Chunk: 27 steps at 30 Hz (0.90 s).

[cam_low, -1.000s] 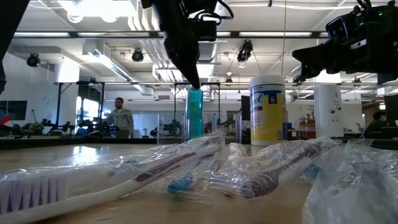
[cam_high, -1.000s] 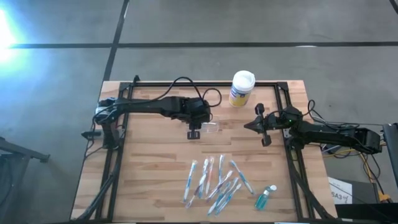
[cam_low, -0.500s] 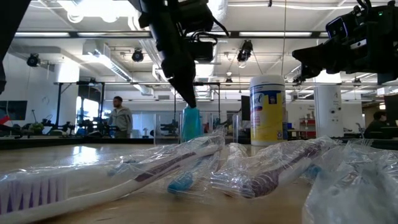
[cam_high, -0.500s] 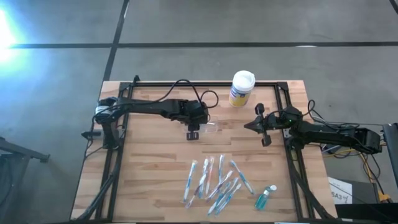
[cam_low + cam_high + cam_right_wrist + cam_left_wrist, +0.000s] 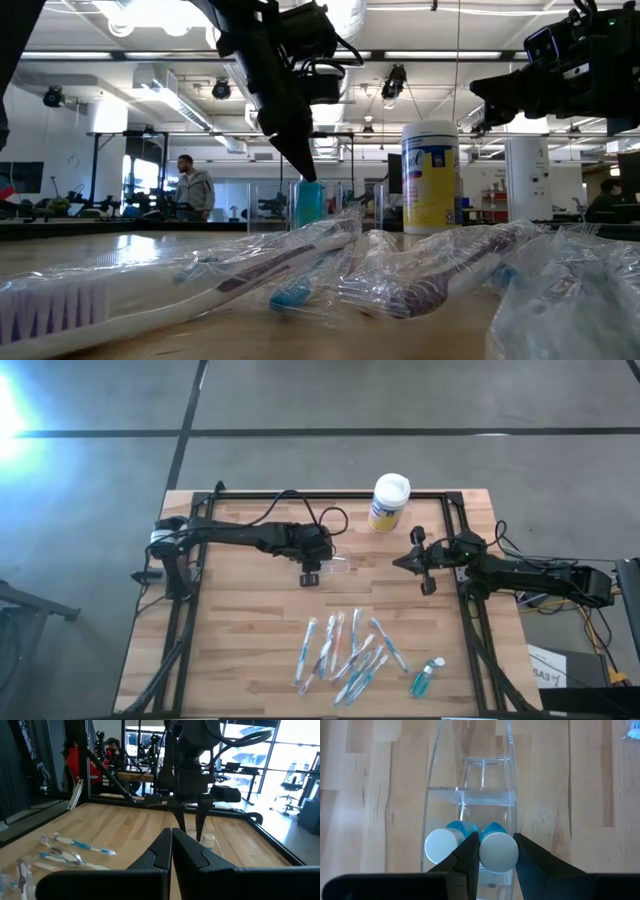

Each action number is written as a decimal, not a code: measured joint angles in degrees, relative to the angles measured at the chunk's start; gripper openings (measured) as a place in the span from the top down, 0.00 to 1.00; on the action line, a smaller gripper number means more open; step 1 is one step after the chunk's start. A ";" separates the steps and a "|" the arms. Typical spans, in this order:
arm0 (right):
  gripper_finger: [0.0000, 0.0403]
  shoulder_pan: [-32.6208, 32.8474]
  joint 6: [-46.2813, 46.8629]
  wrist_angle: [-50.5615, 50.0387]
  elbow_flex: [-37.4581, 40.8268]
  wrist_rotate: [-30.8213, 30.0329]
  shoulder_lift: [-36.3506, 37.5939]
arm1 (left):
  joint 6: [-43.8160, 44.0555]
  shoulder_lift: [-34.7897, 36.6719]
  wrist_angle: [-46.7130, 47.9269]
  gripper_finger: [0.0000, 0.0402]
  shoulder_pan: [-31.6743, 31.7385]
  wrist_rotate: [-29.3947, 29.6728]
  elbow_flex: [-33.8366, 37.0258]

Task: Pick & Place toothbrushing station
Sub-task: Put the blue mouthwash into the transparent organizer, then put the bottom right blue mouthwash into the transparent organizer

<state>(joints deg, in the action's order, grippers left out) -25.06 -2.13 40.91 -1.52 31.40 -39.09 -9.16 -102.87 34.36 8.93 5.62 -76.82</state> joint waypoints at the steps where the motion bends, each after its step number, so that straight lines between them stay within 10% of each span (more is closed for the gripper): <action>1: 0.98 0.02 0.00 0.00 0.00 0.00 0.00 | -0.01 0.00 -0.02 0.74 0.00 -0.02 0.02; 8: 0.98 0.01 0.02 -0.01 0.00 0.00 0.00 | -0.29 0.13 -0.03 0.57 0.02 0.36 -0.03; 27: 0.98 0.02 0.02 -0.02 0.00 0.02 0.00 | -0.18 5.00 14.25 0.55 -0.16 -0.18 -11.77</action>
<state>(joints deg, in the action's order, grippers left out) -25.04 -2.11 40.89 -1.52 31.42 -39.09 -9.34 -97.87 48.62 8.76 5.45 -88.58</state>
